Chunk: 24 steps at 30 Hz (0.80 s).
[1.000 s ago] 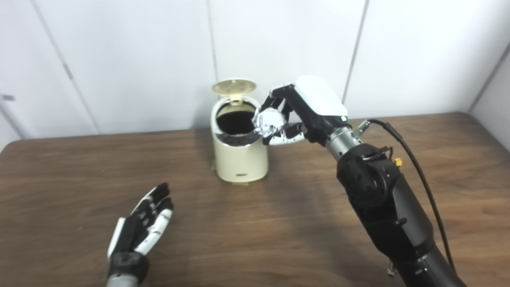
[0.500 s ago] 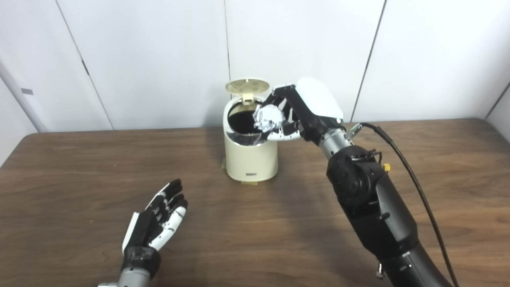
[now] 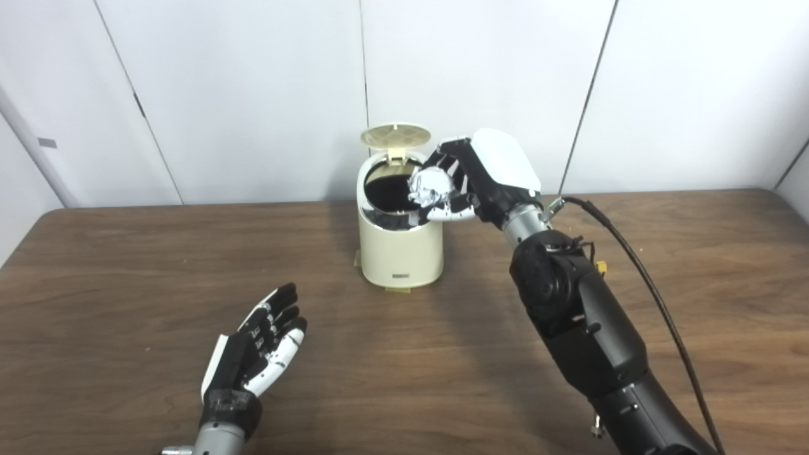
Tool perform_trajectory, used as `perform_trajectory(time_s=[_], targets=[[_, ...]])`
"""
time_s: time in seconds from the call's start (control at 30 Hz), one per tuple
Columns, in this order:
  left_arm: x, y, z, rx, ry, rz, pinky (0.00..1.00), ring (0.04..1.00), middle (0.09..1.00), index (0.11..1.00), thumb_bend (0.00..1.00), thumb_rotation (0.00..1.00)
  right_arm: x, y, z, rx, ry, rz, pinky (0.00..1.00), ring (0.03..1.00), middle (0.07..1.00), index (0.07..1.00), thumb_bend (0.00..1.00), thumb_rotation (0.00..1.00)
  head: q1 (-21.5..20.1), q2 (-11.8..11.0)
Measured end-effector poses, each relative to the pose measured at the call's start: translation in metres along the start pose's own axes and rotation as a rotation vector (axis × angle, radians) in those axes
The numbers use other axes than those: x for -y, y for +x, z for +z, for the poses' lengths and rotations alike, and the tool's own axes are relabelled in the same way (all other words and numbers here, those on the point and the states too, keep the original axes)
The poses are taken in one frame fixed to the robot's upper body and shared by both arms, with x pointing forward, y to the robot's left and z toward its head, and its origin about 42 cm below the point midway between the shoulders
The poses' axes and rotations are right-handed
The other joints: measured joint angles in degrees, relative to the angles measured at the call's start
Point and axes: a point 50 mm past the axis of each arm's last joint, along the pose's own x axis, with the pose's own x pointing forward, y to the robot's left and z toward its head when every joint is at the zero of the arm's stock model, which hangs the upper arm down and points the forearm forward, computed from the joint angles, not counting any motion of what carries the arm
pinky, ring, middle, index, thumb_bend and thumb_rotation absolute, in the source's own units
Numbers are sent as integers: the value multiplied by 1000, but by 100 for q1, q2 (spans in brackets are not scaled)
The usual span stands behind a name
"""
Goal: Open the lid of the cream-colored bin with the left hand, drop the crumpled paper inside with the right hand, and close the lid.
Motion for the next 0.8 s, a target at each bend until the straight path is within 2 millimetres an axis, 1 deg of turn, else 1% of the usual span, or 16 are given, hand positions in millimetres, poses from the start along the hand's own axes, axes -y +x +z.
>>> perform_trajectory(time_s=[0.17, 0.4, 0.6, 0.8], targets=[[3, 0, 0, 1, 9, 5, 847, 899, 912, 909, 414, 258, 4, 7, 8, 20, 0, -17, 287, 390, 513, 523, 492, 0, 9, 9], [5, 0, -1, 0, 9, 1, 859, 905, 918, 915, 419, 244, 3, 12, 19, 46, 5, -20, 285, 388, 507, 527, 492, 0, 26, 18], [7, 0, -1, 3, 10, -5, 842, 899, 917, 920, 419, 258, 5, 16, 27, 66, -4, -27, 285, 381, 502, 525, 492, 0, 17, 18], [8, 0, 0, 11, 10, -8, 847, 900, 919, 923, 418, 266, 8, 21, 38, 87, 8, -38, 290, 389, 510, 522, 493, 0, 17, 9]])
